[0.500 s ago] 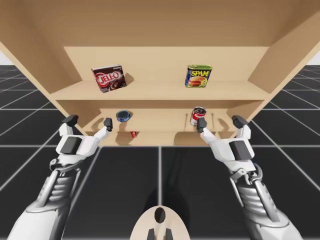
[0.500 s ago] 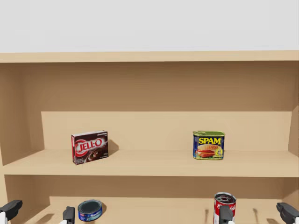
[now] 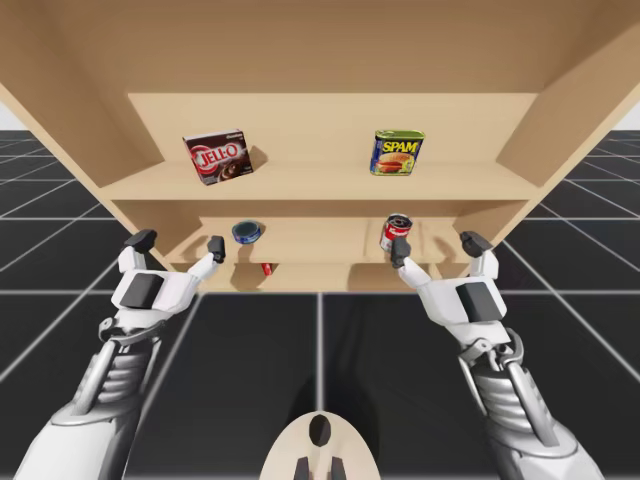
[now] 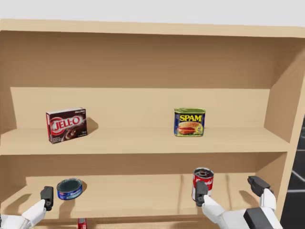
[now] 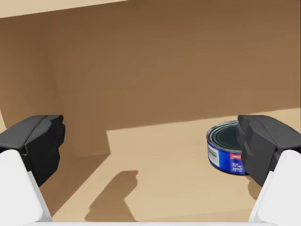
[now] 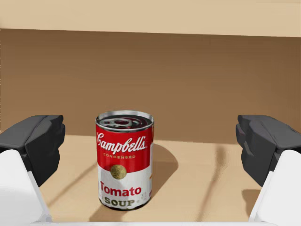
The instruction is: Look through the shelves, find the meat can, and take it.
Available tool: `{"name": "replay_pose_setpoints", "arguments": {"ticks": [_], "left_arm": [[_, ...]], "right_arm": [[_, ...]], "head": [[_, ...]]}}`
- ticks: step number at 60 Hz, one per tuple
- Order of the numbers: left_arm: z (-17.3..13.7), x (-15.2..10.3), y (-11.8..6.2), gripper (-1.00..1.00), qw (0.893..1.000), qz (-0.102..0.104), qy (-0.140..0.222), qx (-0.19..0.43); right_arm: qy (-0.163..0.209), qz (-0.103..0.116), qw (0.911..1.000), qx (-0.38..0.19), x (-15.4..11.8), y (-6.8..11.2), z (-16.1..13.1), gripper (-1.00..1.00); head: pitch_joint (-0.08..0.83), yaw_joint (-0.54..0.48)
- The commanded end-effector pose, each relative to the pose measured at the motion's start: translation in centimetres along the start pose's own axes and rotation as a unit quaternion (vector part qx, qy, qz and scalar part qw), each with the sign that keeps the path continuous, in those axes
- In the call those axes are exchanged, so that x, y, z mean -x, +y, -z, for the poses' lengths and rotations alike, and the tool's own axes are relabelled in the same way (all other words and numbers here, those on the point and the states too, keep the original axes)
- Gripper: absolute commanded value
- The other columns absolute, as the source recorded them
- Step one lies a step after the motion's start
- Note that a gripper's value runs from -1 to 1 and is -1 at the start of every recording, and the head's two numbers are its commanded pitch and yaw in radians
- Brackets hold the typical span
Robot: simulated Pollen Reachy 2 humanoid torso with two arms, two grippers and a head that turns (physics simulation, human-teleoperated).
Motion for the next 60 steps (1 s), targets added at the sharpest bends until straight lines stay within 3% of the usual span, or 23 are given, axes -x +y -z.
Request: {"name": "replay_pose_setpoints", "arguments": {"ticks": [1, 9, 19, 36, 48, 60], "left_arm": [[0.0, 0.0, -0.1, -1.00, 1.000, 0.000, 0.000, 0.002], [0.0, 0.0, -0.1, -1.00, 1.000, 0.000, 0.000, 0.003], [0.0, 0.0, 0.0, -1.00, 1.000, -0.001, 0.000, 0.001], [0.0, 0.0, 0.0, -1.00, 1.000, -0.002, 0.004, 0.001], [-0.1, 0.0, 0.0, -1.00, 1.000, -0.003, 0.006, 0.004], [-0.1, 0.0, 0.2, -1.00, 1.000, -0.004, 0.008, 0.005]], "right_arm": [[0.000, 0.009, 1.0000, -0.001, 0.1, 0.3, 0.0, -1.00], [0.000, 0.012, 0.9999, -0.004, -0.2, 0.5, -0.2, -1.00], [0.000, 0.017, 0.9998, -0.008, -1.9, 1.2, -1.1, -1.00], [0.028, 0.025, 0.9987, -0.035, -9.4, 2.3, -3.5, -1.00], [0.030, 0.022, 0.9971, -0.067, -12.2, 3.7, -1.1, -1.00], [0.042, 0.008, 0.9965, -0.071, -12.9, 4.7, 2.2, -1.00]], "head": [[0.141, -0.13], [0.150, -0.19], [0.151, -0.18], [0.159, -0.18], [0.163, -0.19], [0.163, -0.19]]}}
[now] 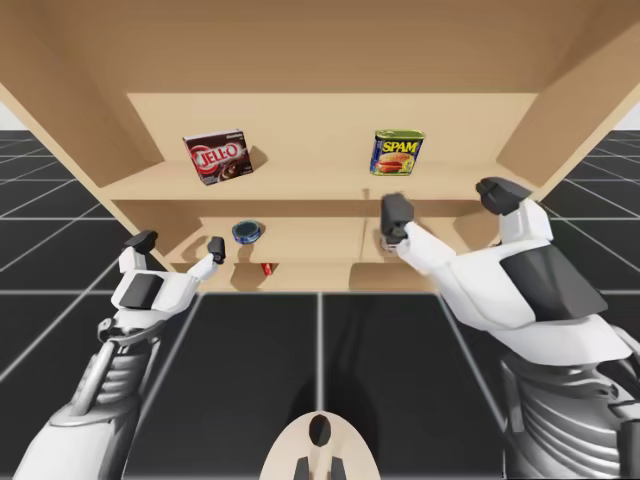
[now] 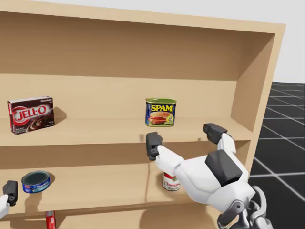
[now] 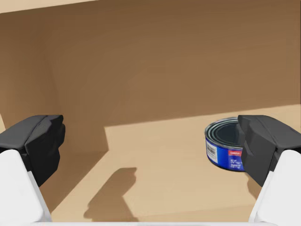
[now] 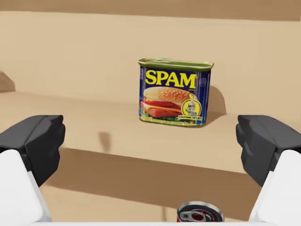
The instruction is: Look through the shelves, find the meat can, and take it.
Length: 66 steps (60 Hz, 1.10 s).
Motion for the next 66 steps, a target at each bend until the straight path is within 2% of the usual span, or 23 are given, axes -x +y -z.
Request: {"name": "replay_pose_setpoints", "arguments": {"ticks": [1, 3, 5, 8, 9, 15, 30, 34, 40, 47, 56, 60, 66], "left_arm": [[0.0, 0.0, 0.1, -1.00, 1.000, -0.001, 0.001, 0.001], [0.0, 0.0, 0.1, -1.00, 1.000, -0.002, 0.002, 0.001], [0.0, 0.0, 0.1, -1.00, 1.000, -0.002, 0.002, 0.001], [0.0, 0.0, 0.1, -1.00, 1.000, -0.002, 0.003, 0.001], [0.0, 0.0, 0.2, -1.00, 1.000, -0.002, 0.003, 0.001], [0.0, 0.0, 0.2, -1.00, 1.000, -0.002, 0.004, 0.002], [0.1, 0.0, 0.2, -1.00, 1.000, -0.005, 0.005, 0.004], [0.1, 0.0, 0.2, -1.00, 1.000, -0.005, 0.005, 0.003], [0.1, 0.0, 0.2, -1.00, 1.000, -0.007, 0.006, 0.003], [0.1, 0.0, 0.3, -1.00, 1.000, -0.008, 0.006, 0.005], [0.1, 0.0, 0.2, -1.00, 1.000, -0.008, 0.008, 0.007], [0.1, 0.0, 0.2, -1.00, 1.000, -0.008, 0.008, 0.008], [0.1, 0.0, 0.2, -1.00, 1.000, -0.008, 0.009, 0.009]], "right_arm": [[0.051, -0.006, 0.9987, 0.003, -0.8, 0.6, 2.9, -1.00], [0.054, -0.007, 0.9985, 0.004, -0.8, 0.6, 3.3, -1.00], [0.063, 0.002, 0.9980, 0.000, -0.7, 0.6, 4.0, -1.00], [0.067, -0.003, 0.9978, 0.001, -0.5, 0.6, 4.5, -1.00], [0.072, 0.002, 0.9974, -0.001, -0.4, 0.6, 5.0, -1.00], [0.084, 0.004, 0.9965, 0.003, -0.1, 0.6, 6.0, -1.00], [0.132, 0.041, 0.9902, 0.023, 0.0, 0.1, 9.9, -1.00], [0.141, 0.042, 0.9887, 0.026, -0.1, 0.2, 11.1, -1.00], [0.171, 0.037, 0.9839, 0.036, 0.2, 0.3, 12.8, -1.00], [0.188, 0.023, 0.9797, 0.064, 0.8, -0.1, 13.9, -1.00], [0.193, -0.003, 0.9771, 0.089, 1.4, -0.3, 14.7, -1.00], [0.197, 0.000, 0.9764, 0.088, 1.7, -0.3, 14.8, -1.00], [0.206, -0.011, 0.9744, 0.090, 2.3, -0.2, 15.4, -1.00]], "head": [[0.162, -0.19], [0.162, -0.19], [0.161, -0.19], [0.160, -0.19], [0.159, -0.19], [0.159, -0.19], [0.160, -0.19], [0.159, -0.19], [0.162, -0.19], [0.166, -0.18], [0.169, -0.18], [0.172, -0.18], [0.176, -0.17]]}}
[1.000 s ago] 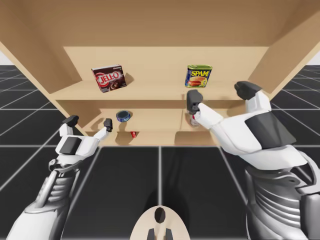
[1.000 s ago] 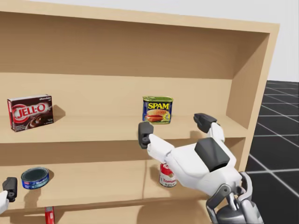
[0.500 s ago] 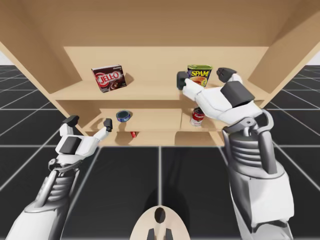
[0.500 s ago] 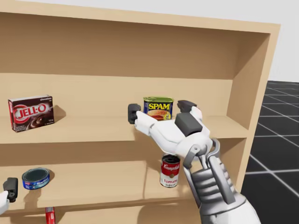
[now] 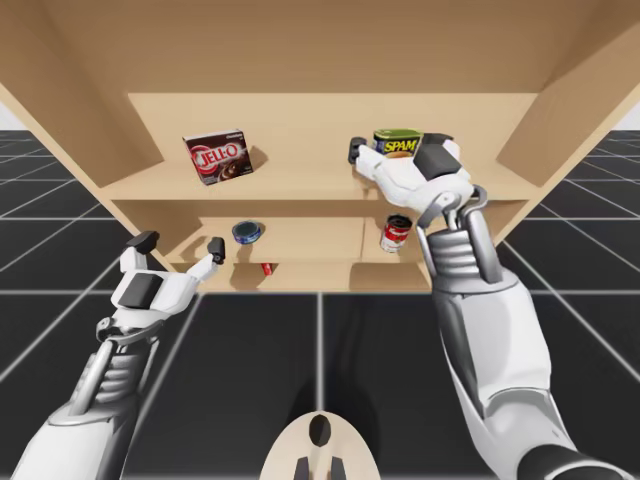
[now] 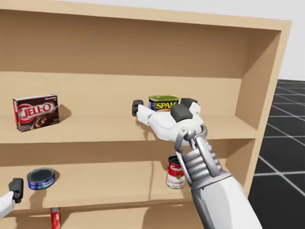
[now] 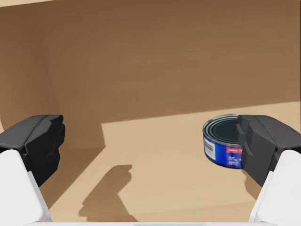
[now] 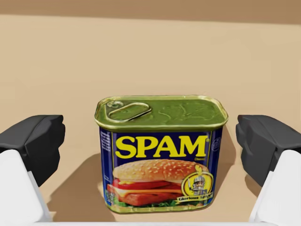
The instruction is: Look through the shelves, find the meat can, and take it.
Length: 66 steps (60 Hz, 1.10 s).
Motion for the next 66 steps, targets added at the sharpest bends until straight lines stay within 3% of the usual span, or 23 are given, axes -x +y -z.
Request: {"name": "replay_pose_setpoints", "arguments": {"ticks": [1, 8, 11, 12, 13, 15, 16, 29, 43, 52, 66], "left_arm": [[0.0, 0.0, -0.1, -1.00, 1.000, 0.000, 0.001, 0.002], [0.0, 0.0, 0.0, -1.00, 1.000, 0.000, 0.002, 0.003], [0.0, 0.0, 0.0, -1.00, 1.000, 0.000, 0.002, 0.003], [0.0, 0.0, 0.0, -1.00, 1.000, 0.000, 0.001, 0.003], [0.0, 0.0, 0.0, -1.00, 1.000, 0.000, 0.001, 0.003], [0.0, 0.0, 0.0, -1.00, 1.000, 0.000, 0.002, 0.003], [0.0, 0.0, 0.0, -1.00, 1.000, 0.000, 0.002, 0.003], [0.0, 0.0, -0.1, -1.00, 1.000, 0.000, 0.002, 0.003], [0.0, 0.0, -0.1, -1.00, 1.000, 0.000, 0.002, 0.001], [0.0, 0.0, -0.1, -1.00, 1.000, 0.000, 0.002, 0.002], [0.0, 0.0, -0.2, -1.00, 1.000, -0.001, 0.002, 0.003]], "right_arm": [[0.135, -0.015, 0.9900, 0.037, 0.8, 0.2, 1.1, -1.00], [0.137, -0.028, 0.9893, 0.044, 1.4, 0.2, 2.0, -1.00], [0.141, -0.022, 0.9894, 0.028, 1.4, 0.0, 2.1, -1.00], [0.136, -0.028, 0.9896, 0.038, 1.5, 0.0, 2.0, -0.93], [0.134, -0.029, 0.9894, 0.049, 1.6, 0.0, 2.0, -0.26], [0.128, -0.037, 0.9895, 0.056, 1.7, 0.1, 1.9, 0.50], [0.130, -0.033, 0.9895, 0.052, 1.7, 0.0, 1.9, 0.99], [0.123, -0.036, 0.9902, 0.055, 1.4, -0.4, 1.4, 1.00], [0.068, -0.033, 0.9957, 0.053, -1.9, -0.6, -0.3, 1.00], [0.042, -0.036, 0.9978, 0.038, -4.0, 0.0, -3.0, 1.00], [0.029, -0.032, 0.9991, -0.003, -4.0, 0.8, -8.8, 1.00]], "head": [[0.177, -0.17], [0.179, -0.17], [0.179, -0.17], [0.180, -0.17], [0.180, -0.17], [0.181, -0.17], [0.182, -0.17], [0.186, -0.17], [0.191, -0.17], [0.190, -0.17], [0.189, -0.17]]}}
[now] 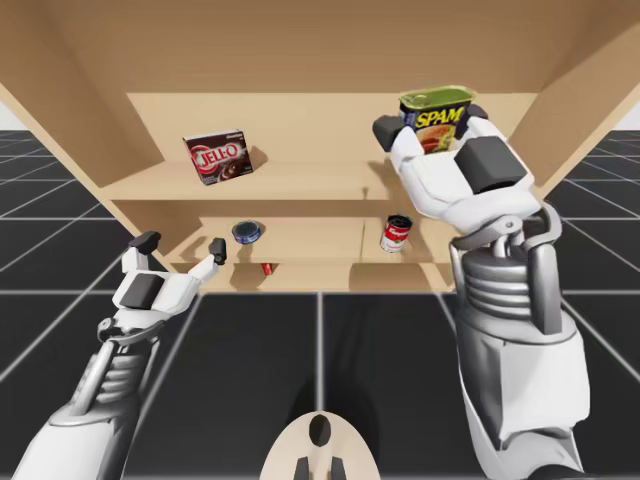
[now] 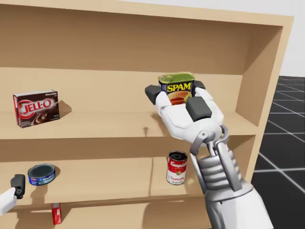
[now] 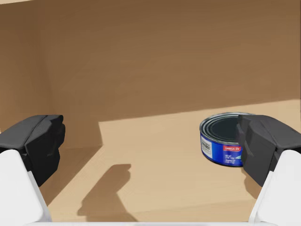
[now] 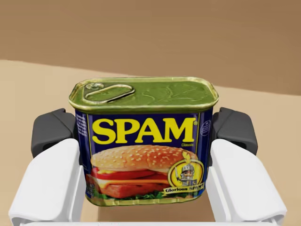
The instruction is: Look through the shelves, find the meat can, and take it.
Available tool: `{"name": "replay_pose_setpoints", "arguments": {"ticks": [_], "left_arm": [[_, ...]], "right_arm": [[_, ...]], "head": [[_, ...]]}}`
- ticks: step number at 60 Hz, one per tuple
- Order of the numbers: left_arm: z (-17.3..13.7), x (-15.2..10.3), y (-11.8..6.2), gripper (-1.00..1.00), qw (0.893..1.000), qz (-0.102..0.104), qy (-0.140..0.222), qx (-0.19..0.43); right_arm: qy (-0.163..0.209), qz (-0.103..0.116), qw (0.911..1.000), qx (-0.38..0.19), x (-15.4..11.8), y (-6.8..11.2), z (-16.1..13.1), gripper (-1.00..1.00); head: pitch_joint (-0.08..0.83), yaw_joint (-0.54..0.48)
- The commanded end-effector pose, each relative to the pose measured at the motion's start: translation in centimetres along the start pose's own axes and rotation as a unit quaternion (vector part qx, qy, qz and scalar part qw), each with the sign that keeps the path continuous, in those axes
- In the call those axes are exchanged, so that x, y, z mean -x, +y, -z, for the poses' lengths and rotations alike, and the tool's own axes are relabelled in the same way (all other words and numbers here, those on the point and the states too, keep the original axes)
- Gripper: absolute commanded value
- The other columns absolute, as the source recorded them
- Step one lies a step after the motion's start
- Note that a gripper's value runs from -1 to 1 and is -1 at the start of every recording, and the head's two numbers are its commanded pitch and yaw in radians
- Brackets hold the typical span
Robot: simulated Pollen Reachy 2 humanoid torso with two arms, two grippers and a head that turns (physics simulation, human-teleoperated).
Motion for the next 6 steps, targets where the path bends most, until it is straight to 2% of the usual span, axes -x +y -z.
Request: {"name": "replay_pose_setpoints", "arguments": {"ticks": [1, 6], "left_arm": [[0.0, 0.0, 0.0, -1.00, 1.000, 0.000, 0.000, 0.000], [0.0, 0.0, -0.1, -1.00, 1.000, 0.000, 0.000, 0.001]], "right_arm": [[0.111, 0.025, 0.9931, -0.027, -2.3, 0.9, -4.3, 1.00], [0.106, 0.030, 0.9931, -0.039, -2.4, 0.8, -6.8, 1.00]], "head": [[0.190, -0.17], [0.191, -0.17]]}}
